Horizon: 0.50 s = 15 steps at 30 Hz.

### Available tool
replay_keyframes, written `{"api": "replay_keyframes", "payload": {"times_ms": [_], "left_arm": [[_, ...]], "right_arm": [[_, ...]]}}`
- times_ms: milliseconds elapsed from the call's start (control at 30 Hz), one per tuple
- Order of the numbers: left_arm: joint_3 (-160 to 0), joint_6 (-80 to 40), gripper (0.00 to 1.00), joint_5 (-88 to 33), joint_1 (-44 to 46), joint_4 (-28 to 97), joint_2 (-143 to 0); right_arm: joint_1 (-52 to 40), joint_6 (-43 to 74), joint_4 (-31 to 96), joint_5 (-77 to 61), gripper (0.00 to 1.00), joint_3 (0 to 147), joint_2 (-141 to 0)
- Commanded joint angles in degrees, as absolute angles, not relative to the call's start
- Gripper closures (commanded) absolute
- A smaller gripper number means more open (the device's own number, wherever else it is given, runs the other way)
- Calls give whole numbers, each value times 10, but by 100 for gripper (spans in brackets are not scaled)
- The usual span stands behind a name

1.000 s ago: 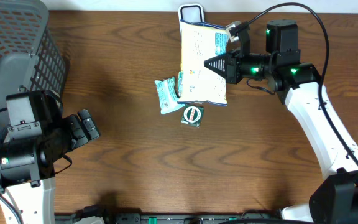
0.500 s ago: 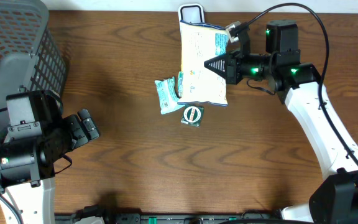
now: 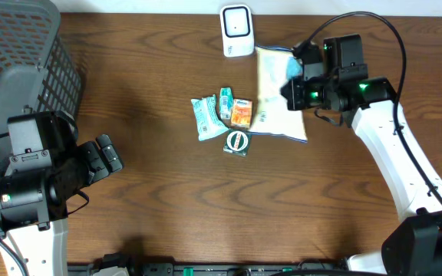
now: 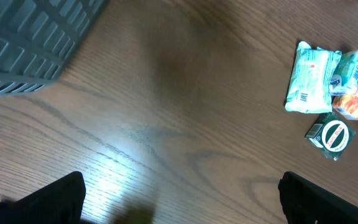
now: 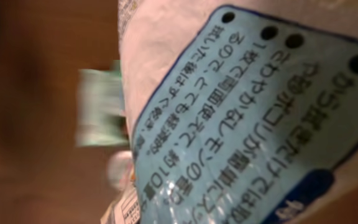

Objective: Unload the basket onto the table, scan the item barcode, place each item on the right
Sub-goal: 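Carry the snack bag right and lower it onto the table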

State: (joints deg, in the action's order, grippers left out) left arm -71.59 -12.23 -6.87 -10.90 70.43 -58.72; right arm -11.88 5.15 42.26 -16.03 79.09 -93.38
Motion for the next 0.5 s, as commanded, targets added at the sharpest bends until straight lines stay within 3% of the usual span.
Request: {"api": "replay_keyframes", "payload": {"times_ms": [0,233,467], "left_arm": [[-714,-128,2,-59,-112,705,-587],[-714,-128,2,-59,-112,705,-587],[-714,-128,2,-59,-112,705,-587]], "right_arm": [[-121,35,458,101,99,809,-933],[-119,43,541,363,99,809,-993],[-122,42,562,450,99,809,-1046]]}}
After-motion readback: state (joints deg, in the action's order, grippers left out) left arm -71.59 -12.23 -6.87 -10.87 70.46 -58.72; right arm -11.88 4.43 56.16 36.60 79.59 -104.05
